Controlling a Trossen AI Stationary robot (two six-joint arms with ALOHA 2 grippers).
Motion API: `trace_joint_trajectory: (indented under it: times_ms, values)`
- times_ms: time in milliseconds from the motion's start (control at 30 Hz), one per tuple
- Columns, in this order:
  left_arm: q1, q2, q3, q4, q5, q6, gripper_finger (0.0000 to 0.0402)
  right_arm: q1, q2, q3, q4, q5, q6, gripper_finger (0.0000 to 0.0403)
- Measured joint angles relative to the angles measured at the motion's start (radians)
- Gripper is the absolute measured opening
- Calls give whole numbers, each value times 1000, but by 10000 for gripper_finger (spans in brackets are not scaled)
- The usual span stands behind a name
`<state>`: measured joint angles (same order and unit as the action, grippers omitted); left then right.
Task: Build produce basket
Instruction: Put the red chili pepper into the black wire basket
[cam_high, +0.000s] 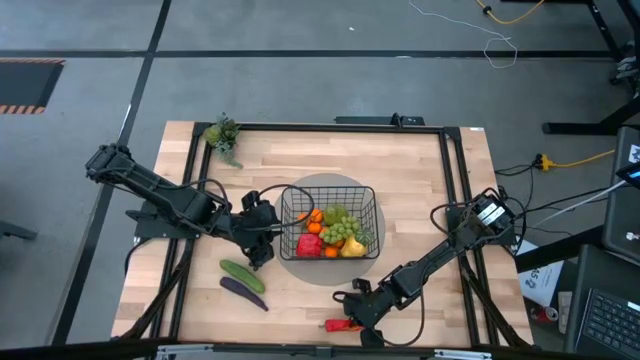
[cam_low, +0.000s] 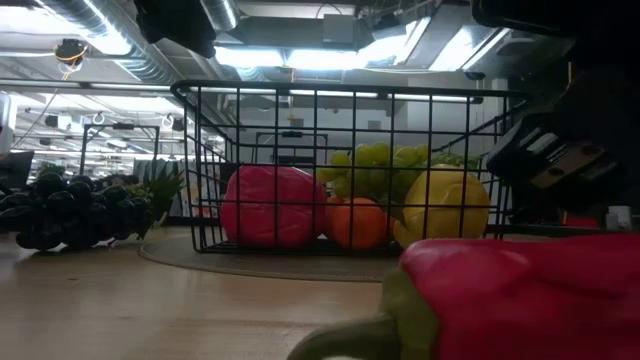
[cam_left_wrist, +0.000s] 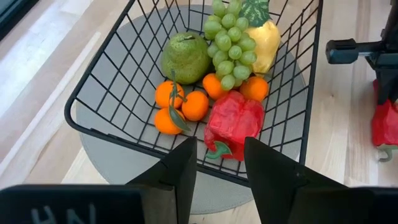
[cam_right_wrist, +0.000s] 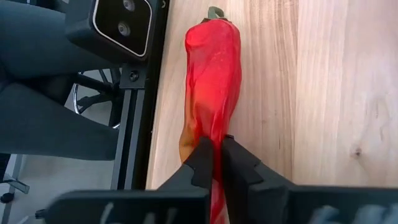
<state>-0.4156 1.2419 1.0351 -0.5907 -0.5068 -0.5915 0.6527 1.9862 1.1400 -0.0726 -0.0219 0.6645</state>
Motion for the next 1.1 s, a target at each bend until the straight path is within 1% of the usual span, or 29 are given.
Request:
trace_joint_trajectory:
  times_ms: [167,267,333,400,533,633,767,900,1000,1100]
  values:
    - [0,0,0,0,0,0,128,-1,3,46,-23,7,-42,5]
    - [0,0,0,0,0,0,128,-1,3,121,-76,13,-99,4]
    - [0,0,0,0,-1,0,128,-1,-4,189,-142,15,-131,2]
    - [0,0,0,0,-1,0,128,-1,-5,262,-260,49,-150,2]
    - [0,0,0,0,-2,0,128,8,-4,424,-549,182,-180,1]
    - [0,0,0,-1,-2,0,128,20,-6,535,-761,323,-205,1]
    - [0,0,0,-2,-1,0,128,33,-6,655,-932,493,-214,0]
    - [0,0,0,-2,-1,0,128,39,-6,735,-1027,630,-259,0]
    - [0,6,0,0,-2,0,128,39,-6,768,-1060,770,-309,0]
    - [-1,10,0,-3,-1,0,128,38,-7,774,-1074,934,-347,0]
